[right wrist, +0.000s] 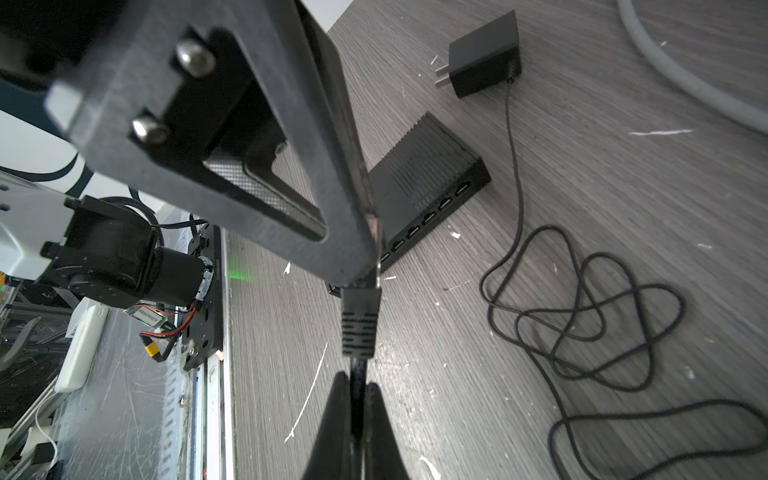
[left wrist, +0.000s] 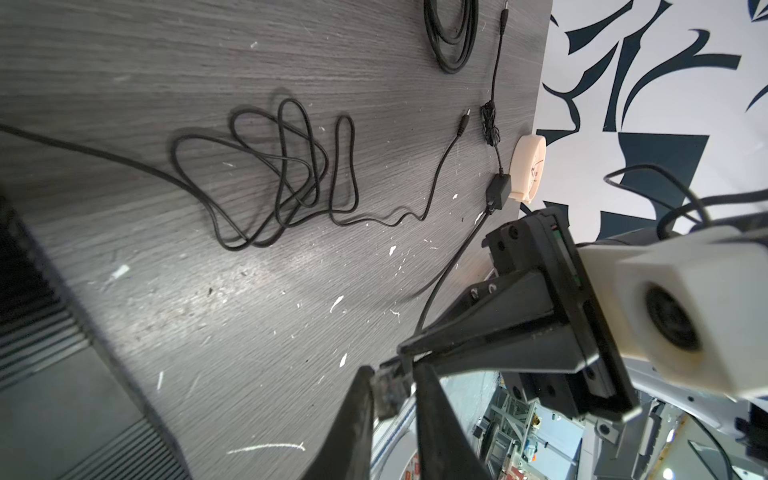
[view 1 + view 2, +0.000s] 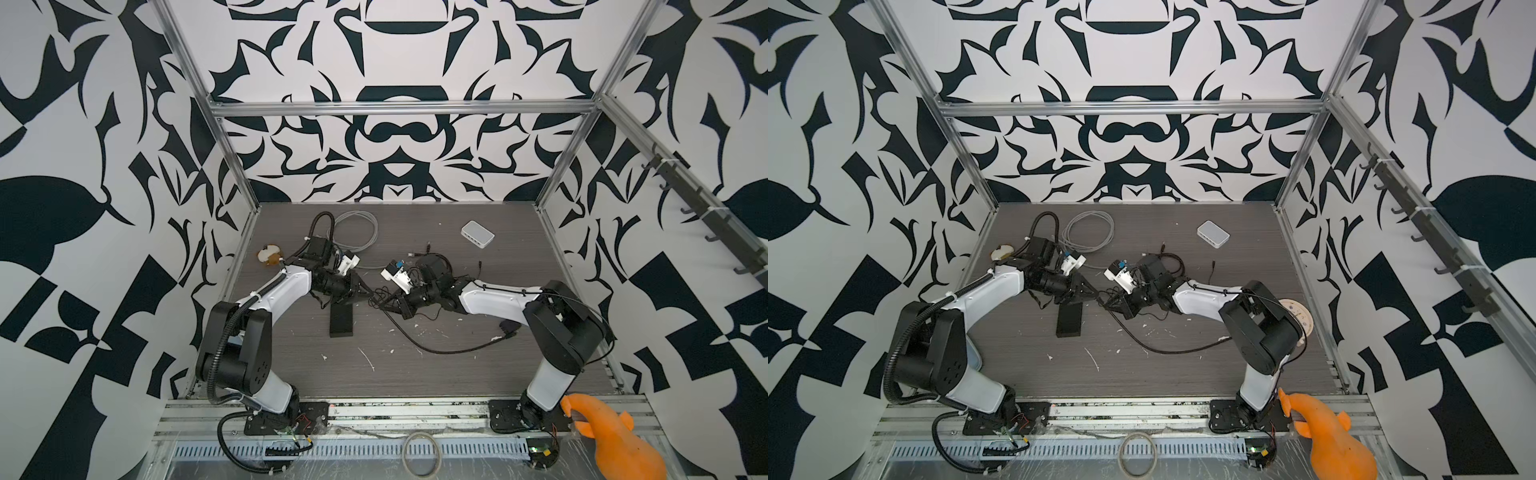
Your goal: Insert the plug into the switch port
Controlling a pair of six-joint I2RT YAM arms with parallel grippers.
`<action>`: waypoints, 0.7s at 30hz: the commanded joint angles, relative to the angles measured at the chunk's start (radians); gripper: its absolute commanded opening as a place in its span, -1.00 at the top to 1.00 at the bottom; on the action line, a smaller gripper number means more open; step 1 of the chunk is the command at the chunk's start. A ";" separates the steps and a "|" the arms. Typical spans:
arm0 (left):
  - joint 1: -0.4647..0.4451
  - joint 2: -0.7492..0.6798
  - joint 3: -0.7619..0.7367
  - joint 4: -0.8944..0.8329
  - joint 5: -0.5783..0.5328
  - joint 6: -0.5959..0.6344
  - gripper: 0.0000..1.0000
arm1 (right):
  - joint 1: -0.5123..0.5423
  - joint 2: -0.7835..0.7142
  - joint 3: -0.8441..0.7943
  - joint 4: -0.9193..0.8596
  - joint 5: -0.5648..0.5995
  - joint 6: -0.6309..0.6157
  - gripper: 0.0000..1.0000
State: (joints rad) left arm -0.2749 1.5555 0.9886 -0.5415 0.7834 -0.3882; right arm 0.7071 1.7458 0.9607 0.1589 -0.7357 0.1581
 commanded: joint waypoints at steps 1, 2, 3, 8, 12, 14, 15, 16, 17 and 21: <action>0.001 -0.012 -0.014 0.001 0.014 -0.006 0.43 | -0.003 -0.045 -0.009 0.037 0.000 -0.001 1.00; 0.000 -0.013 -0.015 0.005 0.013 -0.009 0.42 | -0.002 -0.048 -0.012 0.037 0.001 -0.002 1.00; 0.000 -0.012 -0.015 0.005 0.013 -0.011 0.42 | -0.002 -0.048 -0.014 0.036 0.001 -0.003 1.00; 0.000 -0.009 -0.017 0.015 0.011 -0.019 0.46 | -0.001 -0.048 -0.017 0.038 0.002 -0.003 1.00; 0.001 -0.007 -0.017 0.021 0.011 -0.024 0.49 | -0.001 -0.047 -0.017 0.037 0.000 -0.004 1.00; 0.001 -0.011 -0.020 0.025 0.005 -0.026 0.48 | 0.000 -0.046 -0.019 0.037 -0.003 -0.006 1.00; 0.000 -0.011 -0.020 0.026 0.001 -0.028 0.43 | 0.002 -0.047 -0.019 0.036 -0.004 -0.008 1.00; 0.001 -0.015 -0.021 0.030 -0.001 -0.030 0.40 | 0.002 -0.045 -0.019 0.037 -0.004 -0.008 1.00; 0.000 -0.016 -0.022 0.032 -0.005 -0.033 0.40 | 0.002 -0.043 -0.019 0.036 -0.005 -0.008 1.00; 0.001 -0.022 -0.022 0.043 -0.021 -0.045 0.42 | 0.005 -0.044 -0.019 0.036 -0.004 -0.009 1.00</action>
State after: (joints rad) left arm -0.2749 1.5551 0.9833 -0.5068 0.7738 -0.4244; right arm 0.7074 1.7397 0.9535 0.1623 -0.7353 0.1577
